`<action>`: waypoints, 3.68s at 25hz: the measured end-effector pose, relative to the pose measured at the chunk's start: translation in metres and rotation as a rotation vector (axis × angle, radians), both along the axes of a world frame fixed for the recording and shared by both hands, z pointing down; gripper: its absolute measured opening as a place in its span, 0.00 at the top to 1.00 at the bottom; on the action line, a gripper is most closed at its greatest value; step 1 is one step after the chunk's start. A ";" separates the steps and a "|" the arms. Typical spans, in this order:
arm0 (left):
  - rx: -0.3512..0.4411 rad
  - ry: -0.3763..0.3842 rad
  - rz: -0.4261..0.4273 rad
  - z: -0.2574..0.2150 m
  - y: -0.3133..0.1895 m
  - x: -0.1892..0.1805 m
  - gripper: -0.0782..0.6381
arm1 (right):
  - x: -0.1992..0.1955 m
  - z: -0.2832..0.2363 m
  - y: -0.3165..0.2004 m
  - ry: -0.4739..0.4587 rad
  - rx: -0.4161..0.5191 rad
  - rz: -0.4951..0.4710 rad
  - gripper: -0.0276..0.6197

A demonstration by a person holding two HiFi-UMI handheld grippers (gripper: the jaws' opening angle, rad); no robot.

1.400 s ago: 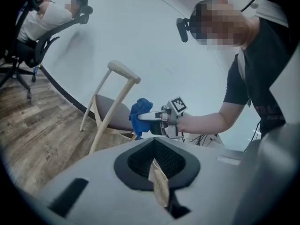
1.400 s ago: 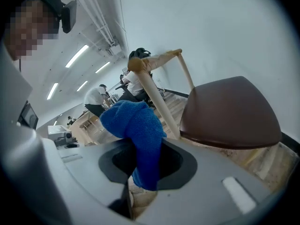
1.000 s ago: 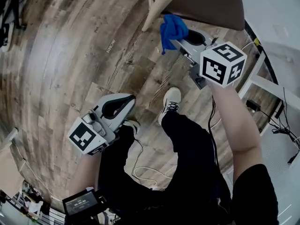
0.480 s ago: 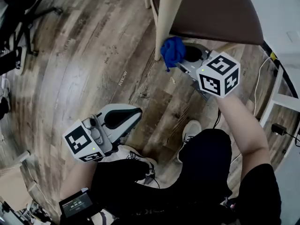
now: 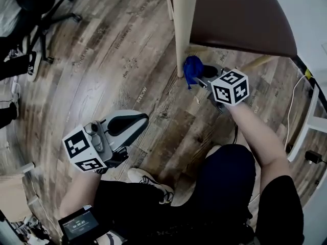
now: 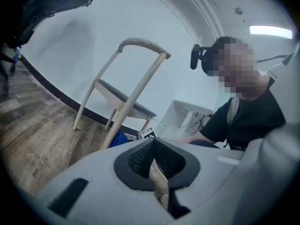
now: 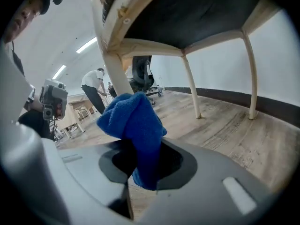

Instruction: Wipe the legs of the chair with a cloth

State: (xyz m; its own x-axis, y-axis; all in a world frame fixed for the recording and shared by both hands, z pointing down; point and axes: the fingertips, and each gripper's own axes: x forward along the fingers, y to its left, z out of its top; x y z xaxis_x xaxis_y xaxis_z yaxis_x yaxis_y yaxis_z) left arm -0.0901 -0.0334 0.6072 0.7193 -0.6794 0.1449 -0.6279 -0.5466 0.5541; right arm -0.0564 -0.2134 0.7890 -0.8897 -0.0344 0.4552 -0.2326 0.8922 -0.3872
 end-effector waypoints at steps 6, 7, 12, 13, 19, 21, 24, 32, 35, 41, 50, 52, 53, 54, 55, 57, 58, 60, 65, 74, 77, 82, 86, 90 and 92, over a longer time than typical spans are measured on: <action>-0.028 0.034 -0.054 0.006 0.000 -0.011 0.89 | -0.013 0.054 -0.001 0.070 -0.035 -0.025 0.81; -0.026 0.030 -0.054 0.006 0.001 -0.012 0.89 | -0.015 0.063 0.002 0.090 -0.032 -0.036 0.81; -0.035 0.031 -0.095 0.011 0.007 -0.029 0.89 | -0.021 0.127 0.010 0.253 -0.050 -0.060 0.81; -0.037 0.036 -0.106 0.012 0.008 -0.033 0.89 | -0.022 0.141 0.012 0.292 -0.057 -0.063 0.81; -0.063 0.028 -0.143 0.020 0.016 -0.056 0.89 | -0.024 0.204 0.011 0.486 -0.080 -0.061 0.80; -0.070 0.025 -0.155 0.024 0.019 -0.064 0.89 | -0.027 0.207 0.008 0.470 -0.094 -0.061 0.79; -0.070 0.031 -0.164 0.028 0.022 -0.072 0.89 | -0.027 0.206 0.009 0.445 -0.111 -0.061 0.80; 0.002 0.083 -0.106 0.014 -0.001 -0.059 0.89 | -0.028 0.112 0.013 0.254 -0.063 -0.031 0.80; 0.032 0.082 -0.069 0.012 -0.016 -0.045 0.89 | -0.028 0.050 0.014 0.131 -0.037 -0.020 0.80; 0.091 0.087 0.021 0.004 -0.046 -0.008 0.89 | -0.024 -0.070 0.014 -0.092 0.034 -0.008 0.80; 0.081 0.050 0.079 0.016 -0.057 0.014 0.89 | -0.013 -0.152 0.031 -0.285 -0.139 -0.076 0.80; 0.074 0.063 0.075 0.018 -0.059 0.015 0.89 | 0.007 -0.160 0.021 -0.310 -0.171 -0.021 0.80; 0.073 0.067 0.074 0.019 -0.060 0.016 0.89 | 0.020 -0.161 0.013 -0.314 -0.170 0.011 0.80; 0.075 0.067 0.074 0.021 -0.061 0.017 0.89 | 0.035 -0.160 0.004 -0.313 -0.165 0.047 0.80; 0.078 0.065 0.075 0.022 -0.062 0.018 0.89 | 0.052 -0.158 -0.006 -0.305 -0.161 0.090 0.80; 0.083 0.062 0.078 0.021 -0.063 0.019 0.89 | 0.089 -0.155 -0.030 -0.280 -0.158 0.199 0.80; 0.084 0.064 0.079 0.019 -0.064 0.020 0.89 | 0.109 -0.156 -0.043 -0.264 -0.154 0.264 0.80; 0.084 0.069 0.082 0.017 -0.066 0.021 0.89 | 0.151 -0.158 -0.070 -0.237 -0.135 0.408 0.80; 0.075 0.060 0.106 0.022 -0.071 0.028 0.89 | 0.238 -0.164 -0.124 -0.260 -0.138 0.716 0.80; 0.060 0.055 0.110 0.025 -0.073 0.030 0.89 | 0.248 -0.158 -0.137 -0.281 -0.120 0.766 0.80; 0.052 0.050 0.110 0.027 -0.073 0.030 0.89 | 0.252 -0.137 -0.136 -0.232 -0.123 0.807 0.80; 0.025 0.044 0.103 0.035 -0.073 0.029 0.89 | 0.242 -0.090 -0.136 -0.152 -0.095 0.807 0.80; 0.000 0.037 0.089 0.044 -0.072 0.023 0.89 | 0.240 -0.034 -0.137 -0.081 -0.105 0.826 0.80; -0.023 0.024 0.069 0.051 -0.072 0.017 0.89 | 0.239 0.033 -0.138 0.009 -0.146 0.824 0.80; -0.035 0.013 0.056 0.055 -0.071 0.014 0.89 | 0.239 0.068 -0.138 0.065 -0.161 0.819 0.80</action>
State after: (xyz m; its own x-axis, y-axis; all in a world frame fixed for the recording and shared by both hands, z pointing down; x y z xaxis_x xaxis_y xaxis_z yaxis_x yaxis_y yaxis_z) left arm -0.0757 -0.1042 0.6625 0.7578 -0.6330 0.1581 -0.5896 -0.5606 0.5815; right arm 0.1826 -0.3516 0.8567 -0.5831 -0.5887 0.5599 -0.8098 0.3658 -0.4587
